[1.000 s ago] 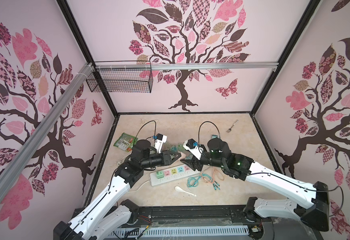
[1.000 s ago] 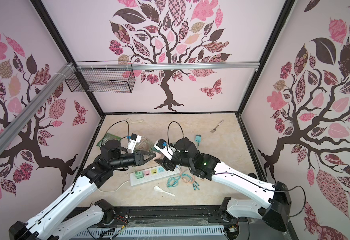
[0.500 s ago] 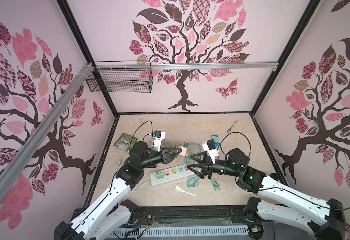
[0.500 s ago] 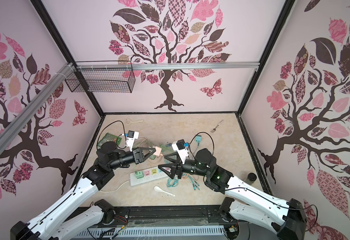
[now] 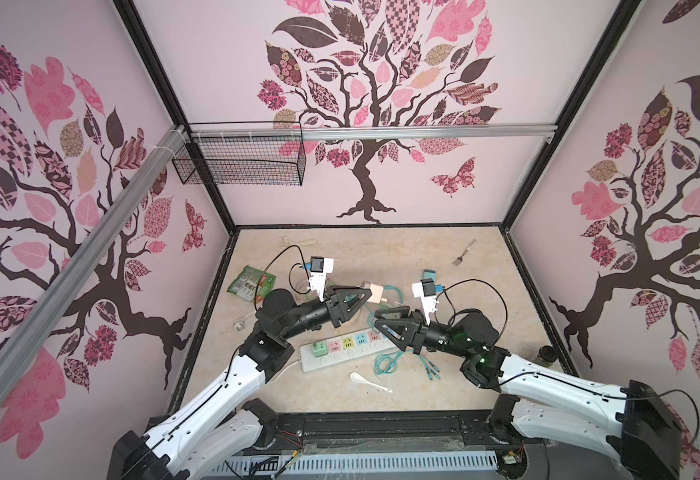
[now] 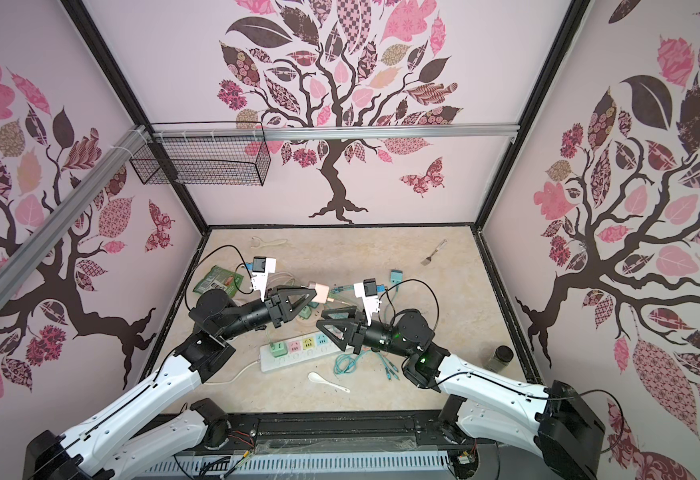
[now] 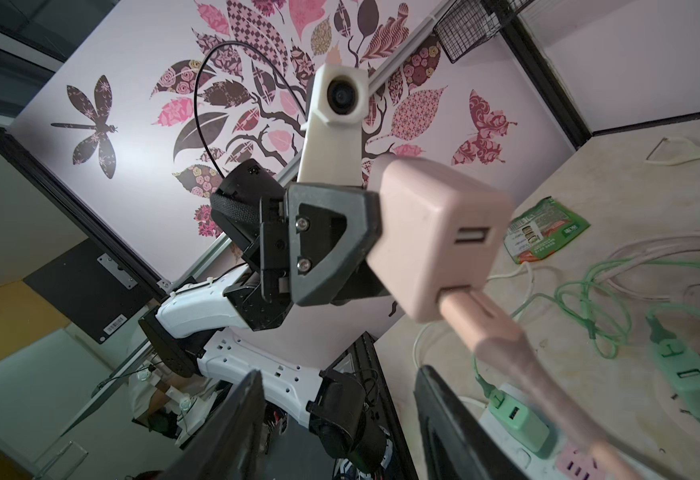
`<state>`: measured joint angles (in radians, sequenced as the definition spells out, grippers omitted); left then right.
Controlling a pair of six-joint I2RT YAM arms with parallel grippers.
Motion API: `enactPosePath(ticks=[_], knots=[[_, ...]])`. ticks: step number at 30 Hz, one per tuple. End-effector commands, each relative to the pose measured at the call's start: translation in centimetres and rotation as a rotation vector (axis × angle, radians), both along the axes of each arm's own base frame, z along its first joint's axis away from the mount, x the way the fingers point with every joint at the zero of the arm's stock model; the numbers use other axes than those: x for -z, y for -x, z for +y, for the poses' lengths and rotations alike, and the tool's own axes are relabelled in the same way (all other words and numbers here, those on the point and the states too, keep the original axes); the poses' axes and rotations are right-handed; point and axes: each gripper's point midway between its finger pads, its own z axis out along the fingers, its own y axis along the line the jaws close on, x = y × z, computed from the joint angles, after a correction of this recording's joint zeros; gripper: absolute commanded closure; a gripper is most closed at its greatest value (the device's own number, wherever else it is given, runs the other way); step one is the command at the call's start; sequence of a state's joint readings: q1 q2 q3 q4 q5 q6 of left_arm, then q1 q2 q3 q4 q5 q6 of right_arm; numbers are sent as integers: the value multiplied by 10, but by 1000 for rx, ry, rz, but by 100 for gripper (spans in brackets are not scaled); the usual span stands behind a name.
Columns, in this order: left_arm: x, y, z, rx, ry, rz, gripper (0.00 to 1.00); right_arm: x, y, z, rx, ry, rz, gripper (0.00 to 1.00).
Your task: Insert the plug
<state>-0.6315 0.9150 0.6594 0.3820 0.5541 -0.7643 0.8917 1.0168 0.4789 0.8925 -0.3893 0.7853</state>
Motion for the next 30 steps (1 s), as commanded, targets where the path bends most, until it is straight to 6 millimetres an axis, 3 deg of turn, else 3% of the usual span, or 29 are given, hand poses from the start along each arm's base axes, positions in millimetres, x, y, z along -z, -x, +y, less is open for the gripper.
enactPosePath(ticks=[1,13,30], knots=[[-13,7,-4,-25,32,-126,100,-27,-6,-13,52,-156,-22,41],[-20,8,-10,-46,101,-182,100,-40,-7,-29,95,-285,-38,51],[-29,19,-9,-37,130,-229,100,-49,-14,-22,85,-334,-34,56]])
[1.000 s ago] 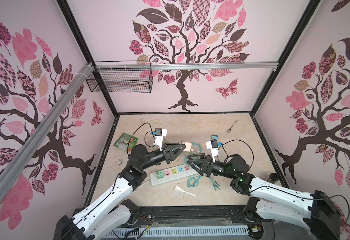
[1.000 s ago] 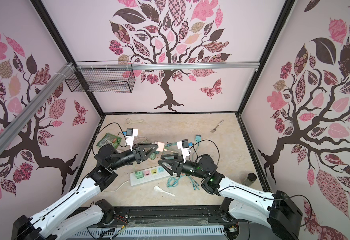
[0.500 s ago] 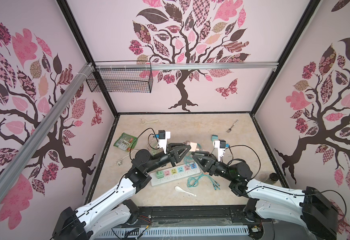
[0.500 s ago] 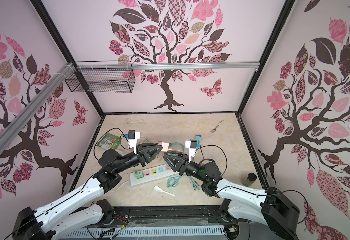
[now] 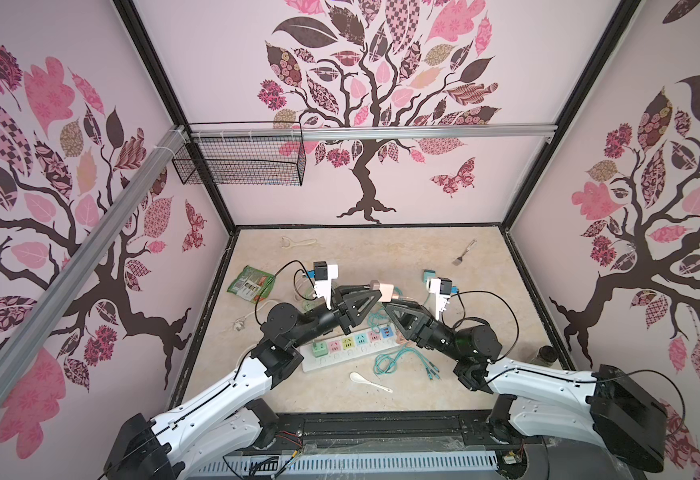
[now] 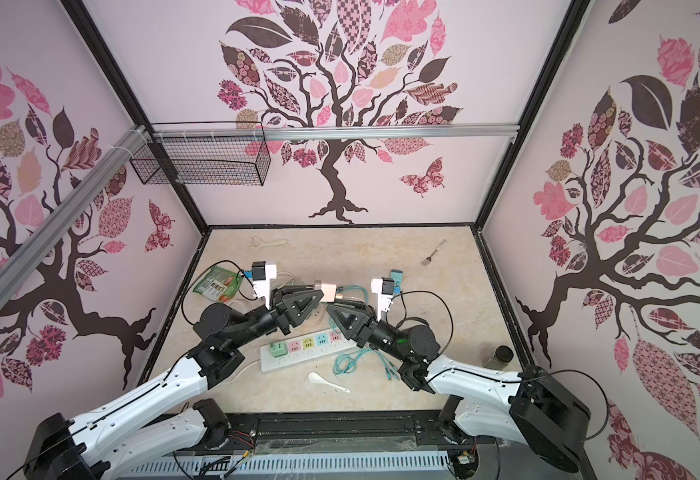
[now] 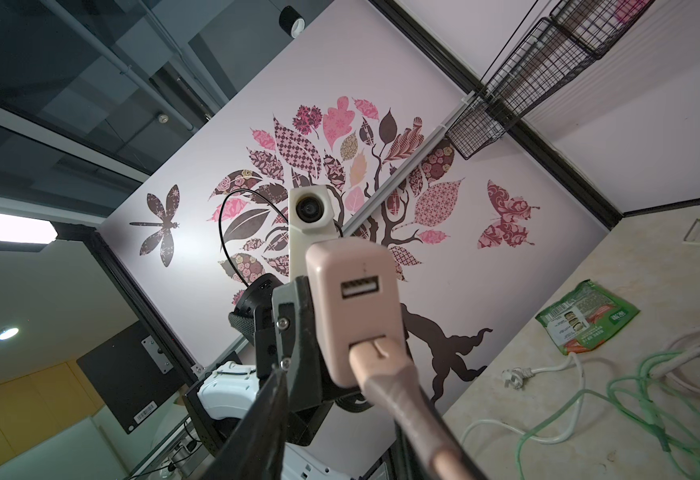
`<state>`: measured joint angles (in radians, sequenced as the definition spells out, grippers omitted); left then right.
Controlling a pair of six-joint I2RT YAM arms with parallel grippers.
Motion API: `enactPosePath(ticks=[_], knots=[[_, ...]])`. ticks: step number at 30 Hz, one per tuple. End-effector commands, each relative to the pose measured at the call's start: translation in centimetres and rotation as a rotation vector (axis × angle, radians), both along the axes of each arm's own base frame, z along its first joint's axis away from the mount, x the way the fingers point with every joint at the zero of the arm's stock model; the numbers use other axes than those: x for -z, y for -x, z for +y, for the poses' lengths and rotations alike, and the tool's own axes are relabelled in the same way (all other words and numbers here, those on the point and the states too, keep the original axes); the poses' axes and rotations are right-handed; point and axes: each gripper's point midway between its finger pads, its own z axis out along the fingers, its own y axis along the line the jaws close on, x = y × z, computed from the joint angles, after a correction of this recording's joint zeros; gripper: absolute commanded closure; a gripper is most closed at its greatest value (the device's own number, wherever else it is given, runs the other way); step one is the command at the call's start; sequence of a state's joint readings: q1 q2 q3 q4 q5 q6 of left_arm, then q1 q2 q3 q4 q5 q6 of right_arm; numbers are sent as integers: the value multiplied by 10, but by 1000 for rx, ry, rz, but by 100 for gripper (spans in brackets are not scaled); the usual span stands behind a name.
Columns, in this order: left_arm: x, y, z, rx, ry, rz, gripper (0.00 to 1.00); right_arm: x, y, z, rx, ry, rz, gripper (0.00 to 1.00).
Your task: Insert the plug
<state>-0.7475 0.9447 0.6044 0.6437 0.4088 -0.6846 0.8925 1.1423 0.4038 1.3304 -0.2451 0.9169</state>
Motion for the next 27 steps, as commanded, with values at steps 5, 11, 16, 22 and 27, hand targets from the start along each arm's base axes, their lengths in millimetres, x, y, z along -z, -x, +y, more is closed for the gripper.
enactPosePath(ticks=[5,11,16,22,27], knots=[[-7,10,3,10,26,-50,100,-27,-2,-3,19,-88,-46,57],[-5,14,5,16,25,-53,100,-33,-3,-4,20,-107,-62,58],[-5,16,3,28,27,-51,100,-36,-2,-1,7,-121,-76,58],[-6,17,3,31,29,-59,100,-41,-1,2,-10,-138,-91,58],[-3,18,3,30,20,-62,100,-45,0,3,-15,-140,-106,59]])
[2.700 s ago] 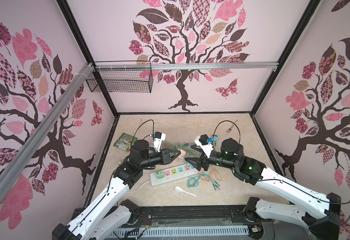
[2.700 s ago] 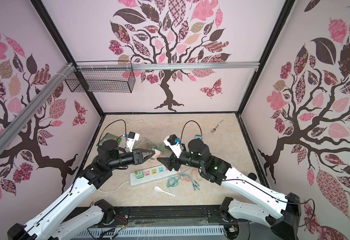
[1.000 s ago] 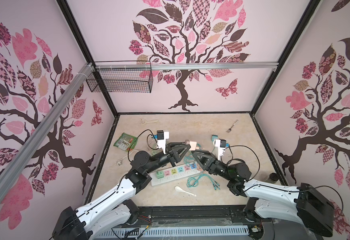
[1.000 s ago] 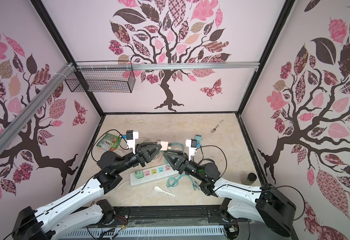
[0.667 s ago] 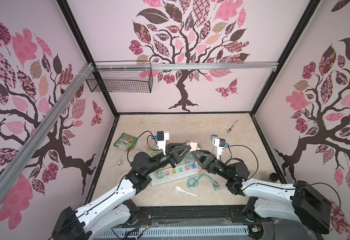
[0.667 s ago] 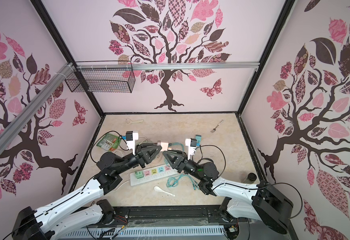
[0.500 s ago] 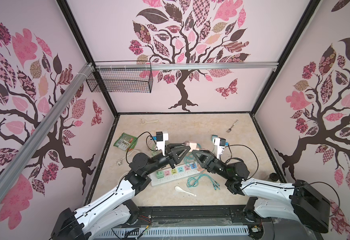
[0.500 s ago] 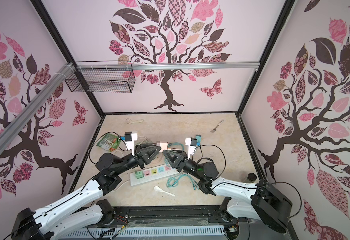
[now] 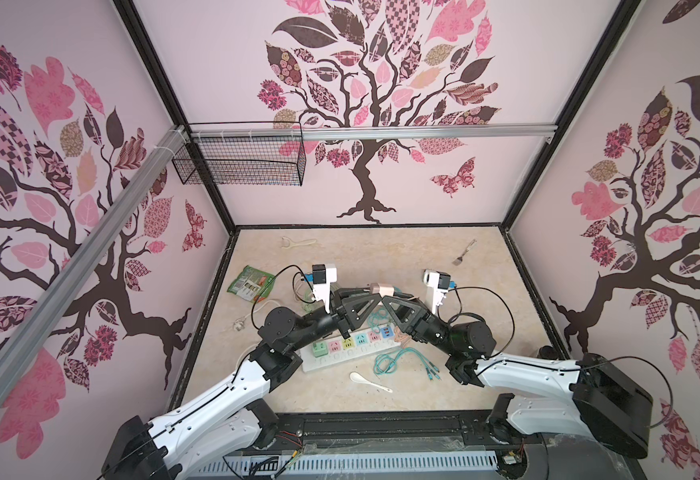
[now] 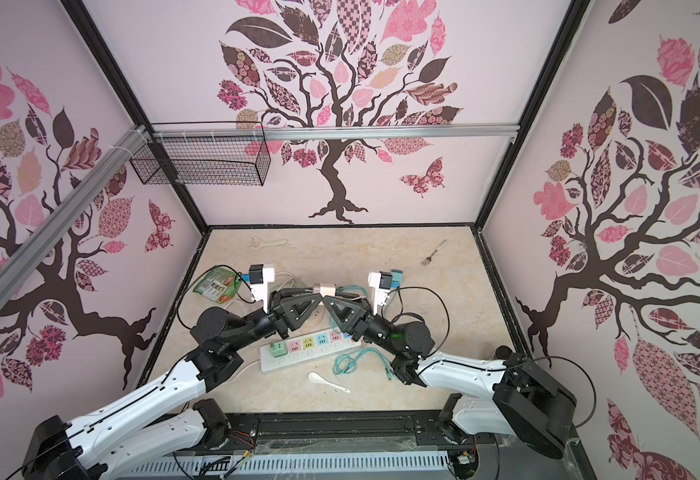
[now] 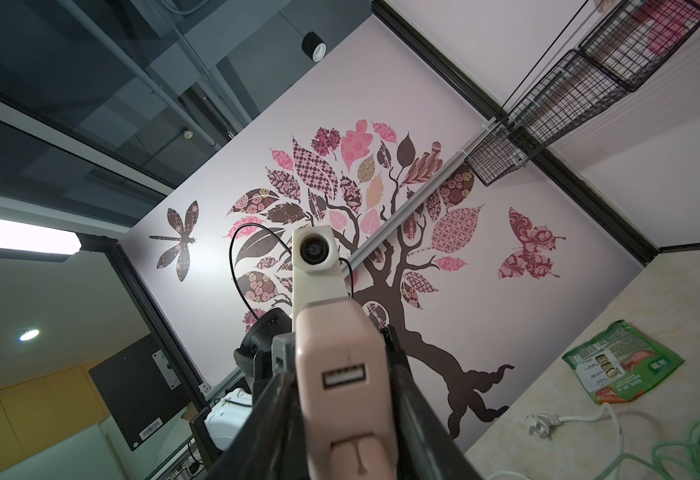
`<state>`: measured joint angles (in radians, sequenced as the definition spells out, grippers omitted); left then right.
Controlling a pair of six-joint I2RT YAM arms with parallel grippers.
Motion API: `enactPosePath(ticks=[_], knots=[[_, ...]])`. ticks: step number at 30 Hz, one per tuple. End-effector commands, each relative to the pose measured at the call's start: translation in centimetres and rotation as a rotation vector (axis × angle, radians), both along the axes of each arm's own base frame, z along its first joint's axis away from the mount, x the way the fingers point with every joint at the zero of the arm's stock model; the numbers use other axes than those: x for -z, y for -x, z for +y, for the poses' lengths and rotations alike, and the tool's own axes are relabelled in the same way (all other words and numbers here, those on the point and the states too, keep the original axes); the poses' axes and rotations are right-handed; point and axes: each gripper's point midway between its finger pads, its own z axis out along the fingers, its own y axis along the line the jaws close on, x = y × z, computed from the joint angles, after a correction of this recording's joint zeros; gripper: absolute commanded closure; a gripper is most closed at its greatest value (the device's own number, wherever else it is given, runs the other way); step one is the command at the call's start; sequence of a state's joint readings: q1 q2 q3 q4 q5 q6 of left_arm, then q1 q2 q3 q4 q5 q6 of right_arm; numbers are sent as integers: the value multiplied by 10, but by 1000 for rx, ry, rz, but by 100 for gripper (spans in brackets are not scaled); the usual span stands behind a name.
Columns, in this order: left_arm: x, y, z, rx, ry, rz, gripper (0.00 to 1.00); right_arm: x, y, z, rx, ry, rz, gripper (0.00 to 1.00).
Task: Insert the plug
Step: 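Open the left gripper and draw it back while the right gripper holds the charger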
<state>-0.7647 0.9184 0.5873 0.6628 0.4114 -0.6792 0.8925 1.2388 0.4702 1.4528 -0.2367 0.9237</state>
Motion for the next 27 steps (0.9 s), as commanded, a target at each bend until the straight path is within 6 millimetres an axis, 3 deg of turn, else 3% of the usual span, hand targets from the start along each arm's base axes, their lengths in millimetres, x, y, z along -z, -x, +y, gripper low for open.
enactPosePath(ticks=[1,10,15,27], knots=[[2,8,2,11,2,-34,100,-23,7,-3,-17,-61,-60,59],[5,5,4,-5,-1,-13,100,-24,9,0,-31,-48,-74,67],[8,4,5,-18,-19,-5,73,-20,6,2,6,10,-70,73],[30,16,46,-165,-101,11,36,0,-9,-9,189,325,-64,79]])
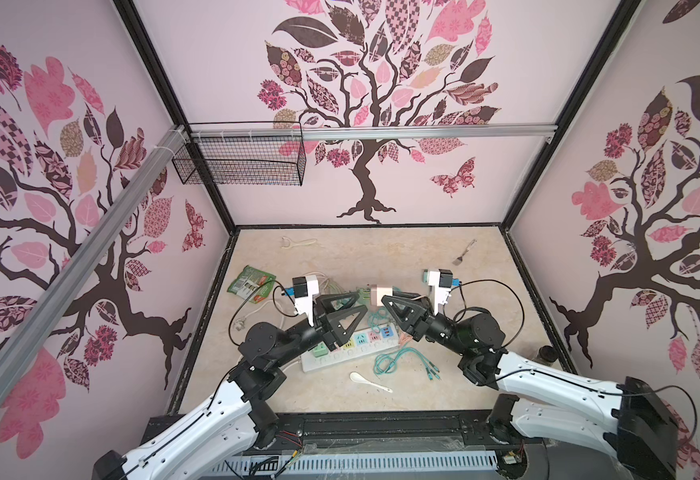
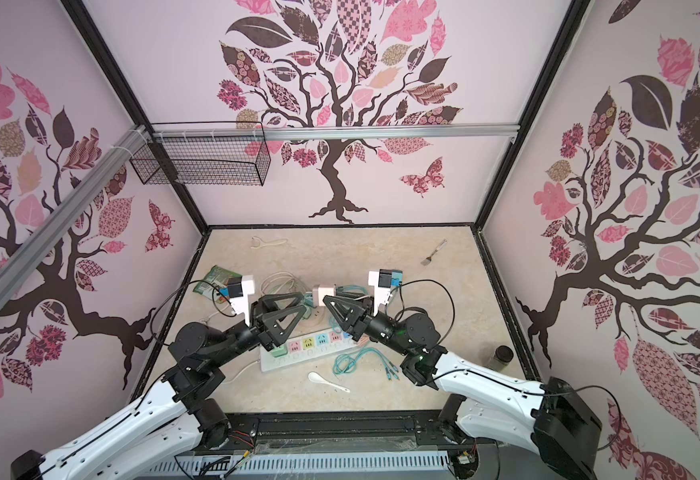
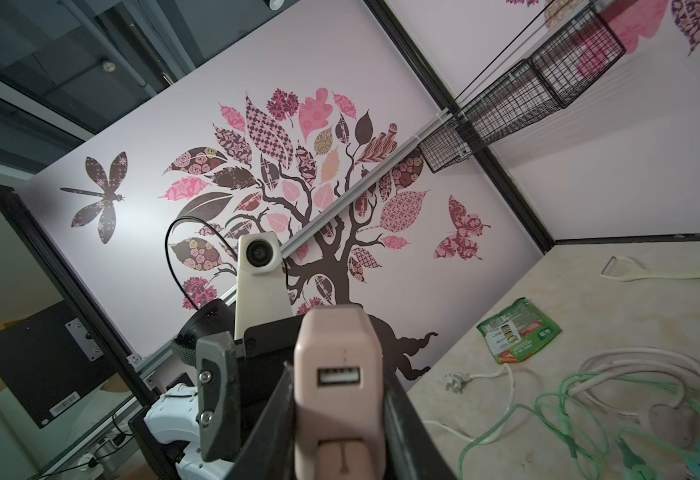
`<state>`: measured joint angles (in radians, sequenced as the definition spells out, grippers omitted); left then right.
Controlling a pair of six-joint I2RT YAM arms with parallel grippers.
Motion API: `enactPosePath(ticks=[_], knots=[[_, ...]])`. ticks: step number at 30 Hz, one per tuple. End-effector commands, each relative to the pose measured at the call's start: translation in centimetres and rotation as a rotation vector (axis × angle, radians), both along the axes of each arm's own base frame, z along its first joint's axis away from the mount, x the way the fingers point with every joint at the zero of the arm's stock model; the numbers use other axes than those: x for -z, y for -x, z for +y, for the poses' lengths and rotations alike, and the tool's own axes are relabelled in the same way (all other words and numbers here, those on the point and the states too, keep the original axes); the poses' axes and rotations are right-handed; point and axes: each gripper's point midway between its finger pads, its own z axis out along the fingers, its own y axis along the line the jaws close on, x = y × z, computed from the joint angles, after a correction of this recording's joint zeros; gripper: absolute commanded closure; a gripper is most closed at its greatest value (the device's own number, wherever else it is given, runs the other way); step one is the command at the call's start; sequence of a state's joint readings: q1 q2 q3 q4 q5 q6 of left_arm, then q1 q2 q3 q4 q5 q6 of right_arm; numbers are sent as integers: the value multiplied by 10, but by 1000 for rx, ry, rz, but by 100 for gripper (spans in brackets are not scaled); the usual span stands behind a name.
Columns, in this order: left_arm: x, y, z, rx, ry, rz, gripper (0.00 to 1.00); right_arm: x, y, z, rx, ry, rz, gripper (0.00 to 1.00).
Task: Insert the plug
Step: 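Open the left gripper and draw it back while the right gripper holds the charger, then carry the pink charger over the white power strip with the right gripper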
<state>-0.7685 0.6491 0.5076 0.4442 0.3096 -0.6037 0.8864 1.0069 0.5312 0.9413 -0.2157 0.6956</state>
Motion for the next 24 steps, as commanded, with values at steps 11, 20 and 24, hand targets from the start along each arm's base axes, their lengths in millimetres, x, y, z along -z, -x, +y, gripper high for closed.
enactPosePath(ticks=[11,20,24], knots=[[77,-14,80,-389,-173,346,29,20,-15,-6,87,473,-112,79],[145,-12,138,-659,-338,622,32,41,-16,15,-29,652,-155,79],[167,-8,154,-736,-380,723,32,46,-22,23,-42,683,-158,79]])
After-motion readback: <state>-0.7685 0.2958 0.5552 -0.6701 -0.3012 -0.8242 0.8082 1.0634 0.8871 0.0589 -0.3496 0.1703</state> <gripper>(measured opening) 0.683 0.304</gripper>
